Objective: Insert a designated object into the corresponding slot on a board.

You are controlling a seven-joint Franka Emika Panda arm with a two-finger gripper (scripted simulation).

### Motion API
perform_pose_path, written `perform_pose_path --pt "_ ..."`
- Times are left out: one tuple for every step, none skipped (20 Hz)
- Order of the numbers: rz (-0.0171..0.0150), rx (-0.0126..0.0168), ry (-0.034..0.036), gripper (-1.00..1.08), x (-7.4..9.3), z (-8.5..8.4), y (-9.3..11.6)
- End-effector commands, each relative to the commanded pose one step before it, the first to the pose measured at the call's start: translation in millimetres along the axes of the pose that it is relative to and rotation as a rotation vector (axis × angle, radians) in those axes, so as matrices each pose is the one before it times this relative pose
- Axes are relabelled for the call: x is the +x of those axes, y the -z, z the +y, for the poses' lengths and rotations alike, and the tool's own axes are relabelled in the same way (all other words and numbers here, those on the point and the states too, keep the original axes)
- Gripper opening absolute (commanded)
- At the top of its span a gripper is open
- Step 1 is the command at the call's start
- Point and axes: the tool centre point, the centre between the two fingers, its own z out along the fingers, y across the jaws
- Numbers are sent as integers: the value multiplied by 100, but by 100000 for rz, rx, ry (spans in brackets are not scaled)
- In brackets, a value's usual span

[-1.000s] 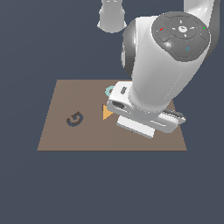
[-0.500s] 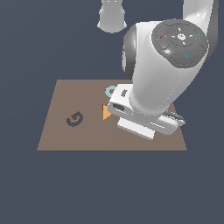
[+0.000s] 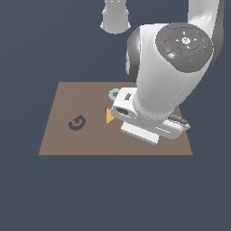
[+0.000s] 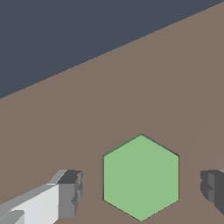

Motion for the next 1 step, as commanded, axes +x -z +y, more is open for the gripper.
perform_pose_path --pt "11 6 2 100 4 -3 1"
